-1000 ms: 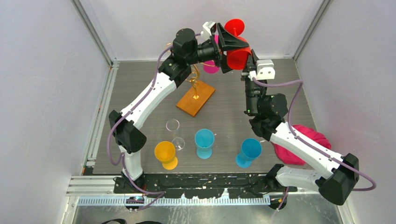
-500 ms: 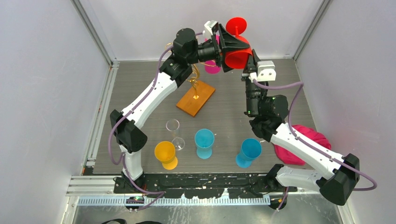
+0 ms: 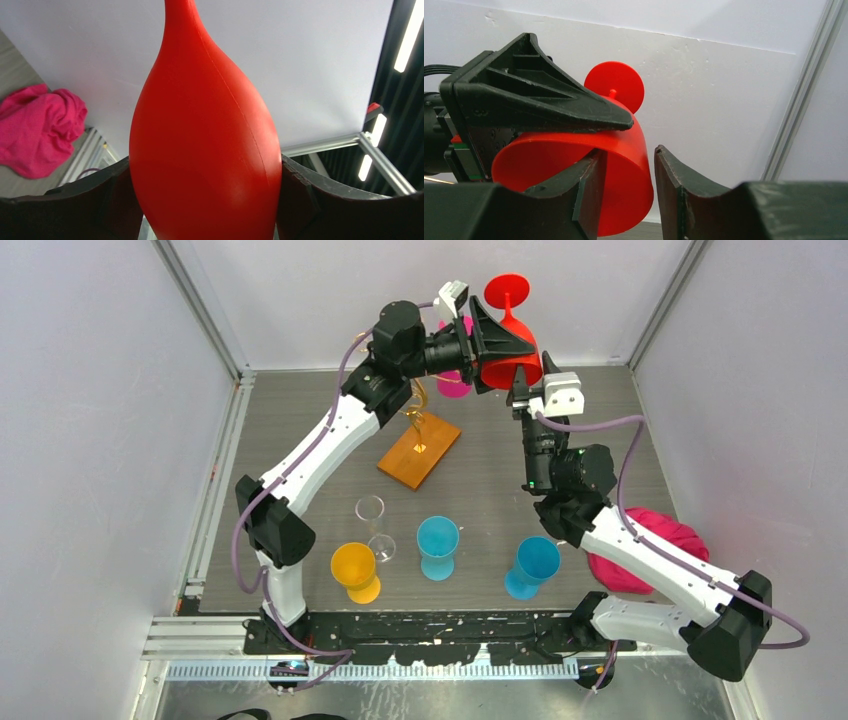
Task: Place the wine glass upside down on the wine glass rack
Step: Turn the wine glass upside down at the wine rack.
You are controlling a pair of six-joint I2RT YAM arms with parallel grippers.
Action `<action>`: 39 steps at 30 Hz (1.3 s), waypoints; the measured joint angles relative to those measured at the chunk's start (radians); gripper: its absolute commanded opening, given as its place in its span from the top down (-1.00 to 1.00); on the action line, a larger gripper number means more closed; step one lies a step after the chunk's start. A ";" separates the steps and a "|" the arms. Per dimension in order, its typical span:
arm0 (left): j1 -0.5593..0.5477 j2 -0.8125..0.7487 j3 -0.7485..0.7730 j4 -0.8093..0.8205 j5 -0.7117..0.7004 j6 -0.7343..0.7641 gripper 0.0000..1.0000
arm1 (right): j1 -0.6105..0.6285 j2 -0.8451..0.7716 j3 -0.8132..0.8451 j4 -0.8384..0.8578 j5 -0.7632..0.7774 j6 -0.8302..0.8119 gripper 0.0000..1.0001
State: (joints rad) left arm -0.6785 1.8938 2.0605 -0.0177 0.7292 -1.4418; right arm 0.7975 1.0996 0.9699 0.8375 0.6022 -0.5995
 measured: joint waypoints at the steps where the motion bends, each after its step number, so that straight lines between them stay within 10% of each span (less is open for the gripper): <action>1: 0.000 0.000 0.000 -0.007 -0.003 0.016 -0.45 | 0.000 -0.003 -0.001 -0.004 0.000 0.000 0.06; 21: -0.002 -0.033 0.009 -0.054 -0.049 0.168 -0.46 | 0.027 -0.179 -0.037 -0.187 0.049 0.076 -0.01; 39: -0.008 -0.089 -0.061 -0.144 -0.230 0.571 -0.46 | 0.037 -0.279 0.334 -0.988 0.246 0.578 -0.04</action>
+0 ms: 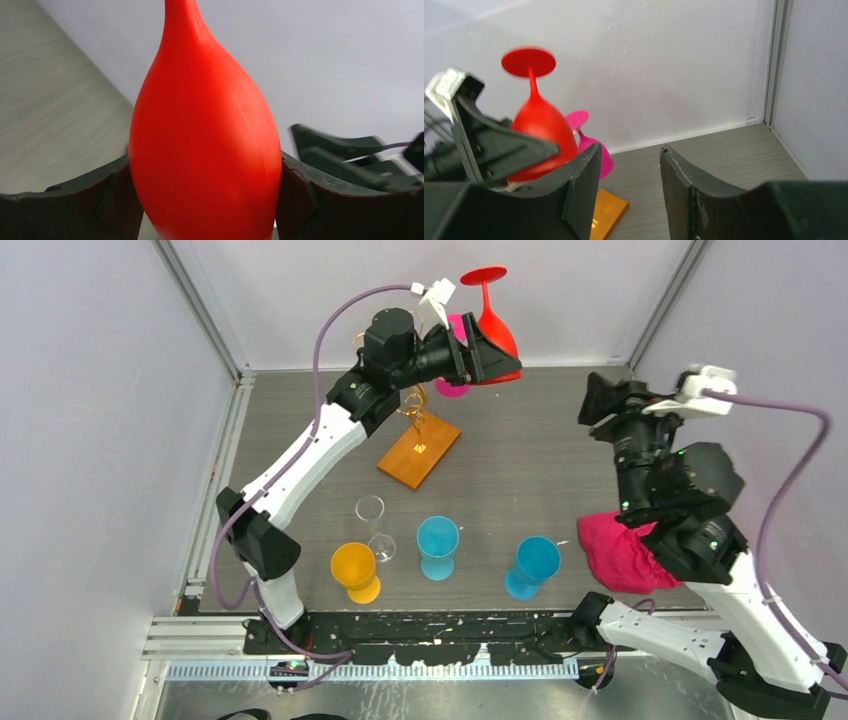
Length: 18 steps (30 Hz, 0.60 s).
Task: Place the wine glass upside down on the wine glass rack
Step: Turn the wine glass upside down at the wine rack.
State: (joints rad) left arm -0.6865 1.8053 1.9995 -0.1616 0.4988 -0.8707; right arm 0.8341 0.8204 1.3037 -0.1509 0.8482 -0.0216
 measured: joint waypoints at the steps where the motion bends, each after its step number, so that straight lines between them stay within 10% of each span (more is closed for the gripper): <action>1: -0.002 -0.016 -0.026 -0.001 -0.019 0.038 -0.46 | 0.000 0.007 0.042 -0.040 0.021 0.039 -0.04; 18: -0.188 -0.470 -0.500 -0.011 -0.534 0.595 -0.47 | 0.000 0.115 0.282 -0.267 0.040 0.346 -0.05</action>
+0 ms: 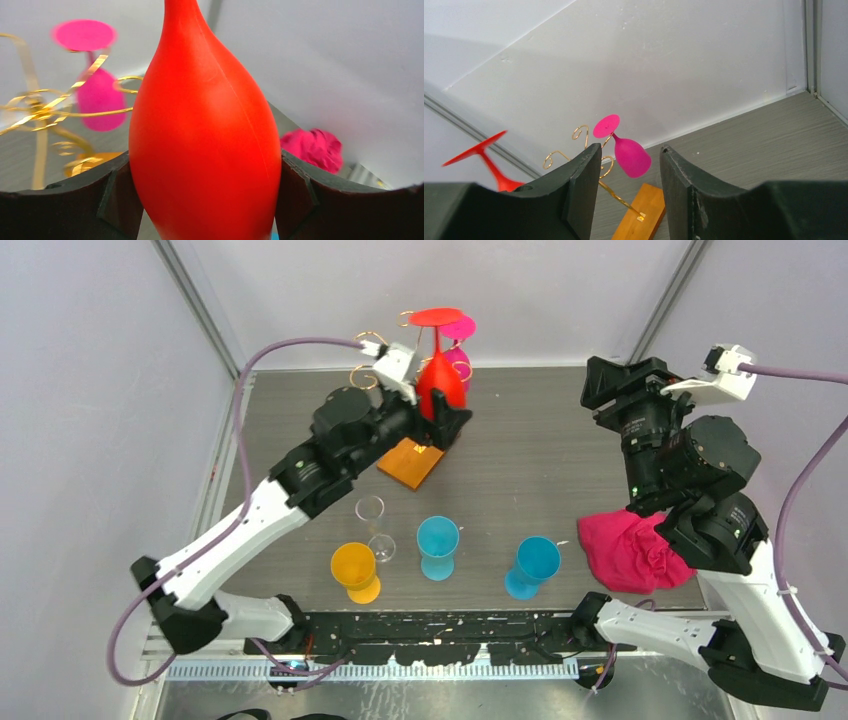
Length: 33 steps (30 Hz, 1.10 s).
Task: Place the wine glass upside down on the wine glass rack
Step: Turn the wine glass upside down at the wine rack.
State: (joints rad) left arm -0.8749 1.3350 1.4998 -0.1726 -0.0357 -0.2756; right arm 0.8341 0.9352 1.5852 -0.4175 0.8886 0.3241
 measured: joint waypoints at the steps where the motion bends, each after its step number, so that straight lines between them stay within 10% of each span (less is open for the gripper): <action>1: 0.000 -0.036 -0.028 0.002 -0.032 0.014 -0.47 | 0.000 0.002 0.001 -0.001 -0.003 0.001 -0.05; 18: 0.000 -0.399 -0.454 0.213 -0.669 0.181 -0.47 | 0.000 0.013 0.009 0.006 -0.065 0.015 -0.05; 33: 0.153 -0.477 -0.576 0.337 -0.741 0.408 -0.48 | 0.000 0.015 0.019 0.068 -0.079 -0.045 -0.06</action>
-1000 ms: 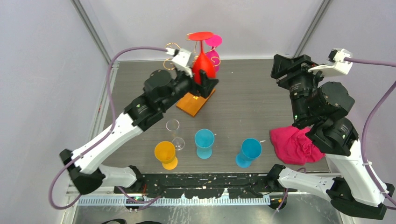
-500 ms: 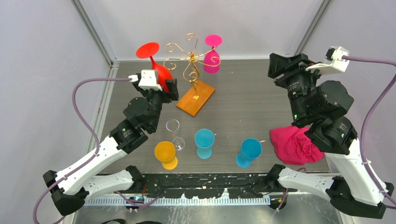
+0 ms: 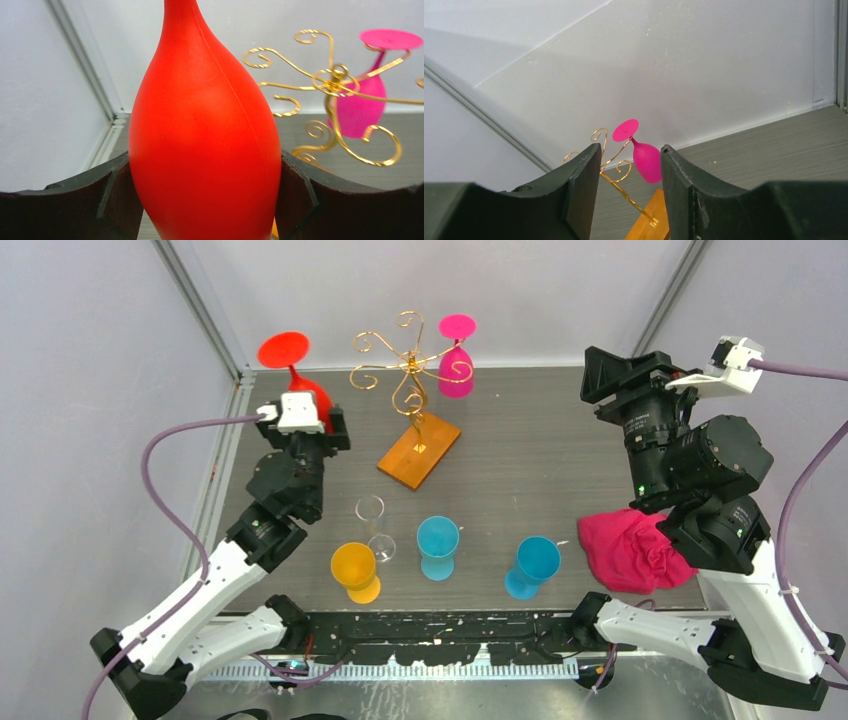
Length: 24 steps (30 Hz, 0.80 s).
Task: Place the wine glass upside down on the wine glass rack
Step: Turn the wine glass upside down at the wine rack.
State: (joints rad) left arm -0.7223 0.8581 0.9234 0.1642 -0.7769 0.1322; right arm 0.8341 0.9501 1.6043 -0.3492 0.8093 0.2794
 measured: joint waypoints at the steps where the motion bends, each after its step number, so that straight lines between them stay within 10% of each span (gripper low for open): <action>1: 0.020 -0.015 0.000 -0.001 0.005 0.000 -0.49 | 0.000 0.002 0.002 0.005 0.000 -0.006 -0.07; 24: 0.639 0.232 0.006 -0.033 0.559 -0.265 -0.39 | -0.051 0.201 0.106 0.134 -0.115 -0.221 0.00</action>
State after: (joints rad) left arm -0.0834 1.0897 0.9291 0.1310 -0.2180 -0.1326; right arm 0.7830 1.1511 1.7100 -0.2153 0.6941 0.0582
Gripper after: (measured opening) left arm 0.786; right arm 0.502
